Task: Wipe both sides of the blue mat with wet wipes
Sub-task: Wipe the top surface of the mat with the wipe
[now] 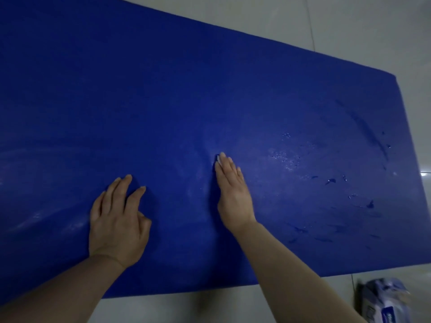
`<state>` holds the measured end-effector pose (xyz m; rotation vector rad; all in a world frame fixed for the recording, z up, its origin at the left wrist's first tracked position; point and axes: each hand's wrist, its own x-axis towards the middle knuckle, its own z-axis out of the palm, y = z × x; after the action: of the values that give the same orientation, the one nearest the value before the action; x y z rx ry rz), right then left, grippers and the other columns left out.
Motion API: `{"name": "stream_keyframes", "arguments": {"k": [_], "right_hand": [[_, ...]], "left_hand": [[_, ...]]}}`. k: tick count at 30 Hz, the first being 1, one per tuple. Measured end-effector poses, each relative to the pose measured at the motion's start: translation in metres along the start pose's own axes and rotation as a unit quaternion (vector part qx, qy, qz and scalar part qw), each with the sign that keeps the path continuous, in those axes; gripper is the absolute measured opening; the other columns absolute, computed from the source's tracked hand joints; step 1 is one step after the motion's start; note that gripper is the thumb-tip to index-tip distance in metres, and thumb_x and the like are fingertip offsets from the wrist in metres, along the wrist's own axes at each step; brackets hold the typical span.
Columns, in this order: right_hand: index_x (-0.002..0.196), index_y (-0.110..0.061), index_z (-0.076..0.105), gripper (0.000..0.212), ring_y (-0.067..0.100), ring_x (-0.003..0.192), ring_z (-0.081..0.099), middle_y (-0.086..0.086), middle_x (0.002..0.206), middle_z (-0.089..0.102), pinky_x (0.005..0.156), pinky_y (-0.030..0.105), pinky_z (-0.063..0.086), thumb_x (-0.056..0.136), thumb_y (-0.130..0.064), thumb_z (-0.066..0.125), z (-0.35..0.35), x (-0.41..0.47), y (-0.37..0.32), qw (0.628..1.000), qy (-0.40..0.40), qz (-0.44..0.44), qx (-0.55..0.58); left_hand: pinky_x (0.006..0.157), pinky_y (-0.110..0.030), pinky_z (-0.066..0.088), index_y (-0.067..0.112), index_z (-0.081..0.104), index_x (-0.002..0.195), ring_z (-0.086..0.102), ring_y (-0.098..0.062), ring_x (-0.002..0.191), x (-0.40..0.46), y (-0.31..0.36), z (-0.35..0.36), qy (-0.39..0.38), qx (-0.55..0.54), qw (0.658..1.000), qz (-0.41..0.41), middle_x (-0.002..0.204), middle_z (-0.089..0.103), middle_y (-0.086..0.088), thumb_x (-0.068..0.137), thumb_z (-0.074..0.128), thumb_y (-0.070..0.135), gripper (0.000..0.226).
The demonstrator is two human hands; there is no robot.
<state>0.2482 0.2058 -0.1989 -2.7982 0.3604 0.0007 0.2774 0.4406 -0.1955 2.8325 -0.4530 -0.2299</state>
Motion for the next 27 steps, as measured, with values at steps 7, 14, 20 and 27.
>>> {"name": "stream_keyframes", "arguments": {"k": [7,14,20,27], "right_hand": [[0.149,-0.002,0.016,0.072,0.024,0.145,0.011,0.011,0.158,0.012,0.119,0.033,0.009,0.081,0.015,0.031,-0.018,0.015,0.022,0.976,0.044,0.210,-0.040],[0.141,0.004,0.036,0.075,0.034,0.136,0.035,0.019,0.148,0.035,0.116,0.037,0.018,0.067,0.014,0.027,-0.013,0.022,0.036,0.994,0.058,0.071,-0.054],[0.137,0.008,0.040,0.067,0.034,0.135,0.037,0.020,0.146,0.037,0.115,0.040,0.022,0.070,0.015,0.030,0.003,0.015,-0.004,0.998,0.041,0.009,-0.047],[0.142,-0.001,0.037,0.082,0.024,0.141,0.025,0.009,0.152,0.032,0.115,0.040,0.016,0.066,0.026,0.050,0.008,0.009,-0.023,0.999,0.017,-0.026,0.038]], "left_hand": [[0.109,-0.048,0.022,0.005,0.053,0.126,0.036,-0.036,0.133,0.001,0.000,0.001,0.006,-0.002,1.000,0.006,0.144,0.041,-0.019,0.081,0.030,0.027,0.055],[0.109,-0.047,0.021,0.004,0.055,0.125,0.035,-0.034,0.133,0.001,0.001,-0.001,0.005,0.002,1.000,0.002,0.143,0.041,-0.019,0.081,0.030,0.027,0.055],[0.109,-0.047,0.022,0.004,0.056,0.125,0.035,-0.035,0.133,0.001,0.001,0.000,0.013,-0.004,1.000,-0.001,0.144,0.042,-0.019,0.082,0.030,0.027,0.056],[0.109,-0.051,0.026,0.003,0.056,0.123,0.037,-0.036,0.132,0.000,0.001,0.000,0.022,-0.014,1.000,0.006,0.143,0.043,-0.020,0.082,0.030,0.026,0.054]]}}
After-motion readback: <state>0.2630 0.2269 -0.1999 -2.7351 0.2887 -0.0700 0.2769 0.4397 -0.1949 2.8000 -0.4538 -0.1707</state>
